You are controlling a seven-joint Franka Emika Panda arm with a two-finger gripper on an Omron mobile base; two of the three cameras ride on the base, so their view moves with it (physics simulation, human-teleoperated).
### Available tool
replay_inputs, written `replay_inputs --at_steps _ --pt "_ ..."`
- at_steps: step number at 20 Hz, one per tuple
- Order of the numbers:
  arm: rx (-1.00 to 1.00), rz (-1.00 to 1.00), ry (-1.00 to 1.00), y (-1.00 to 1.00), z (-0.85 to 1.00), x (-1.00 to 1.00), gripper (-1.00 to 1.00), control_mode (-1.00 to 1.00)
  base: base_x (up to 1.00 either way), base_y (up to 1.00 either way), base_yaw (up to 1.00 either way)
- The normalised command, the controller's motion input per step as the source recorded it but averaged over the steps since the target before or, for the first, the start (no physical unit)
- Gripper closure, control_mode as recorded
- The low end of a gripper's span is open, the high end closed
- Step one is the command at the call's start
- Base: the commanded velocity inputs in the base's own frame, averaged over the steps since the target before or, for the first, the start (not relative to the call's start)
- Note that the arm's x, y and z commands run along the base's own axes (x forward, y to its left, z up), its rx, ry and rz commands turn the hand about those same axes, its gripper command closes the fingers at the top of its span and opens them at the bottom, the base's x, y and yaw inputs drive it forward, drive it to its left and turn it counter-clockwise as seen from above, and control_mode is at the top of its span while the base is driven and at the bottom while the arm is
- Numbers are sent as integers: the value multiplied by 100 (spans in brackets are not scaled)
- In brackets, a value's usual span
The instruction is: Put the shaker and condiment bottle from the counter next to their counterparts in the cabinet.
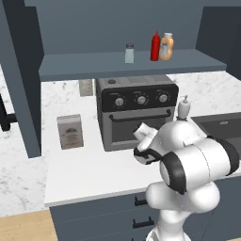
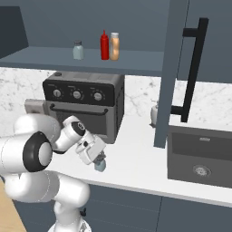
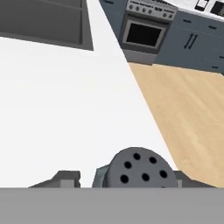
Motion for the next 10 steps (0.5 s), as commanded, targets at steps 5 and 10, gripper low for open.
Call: replay_inputs --at_steps 5,10 --pt "-5 0 0 0 25 7 100 -100 0 0 0" --pt "-15 0 -5 0 96 0 100 -100 0 0 0"
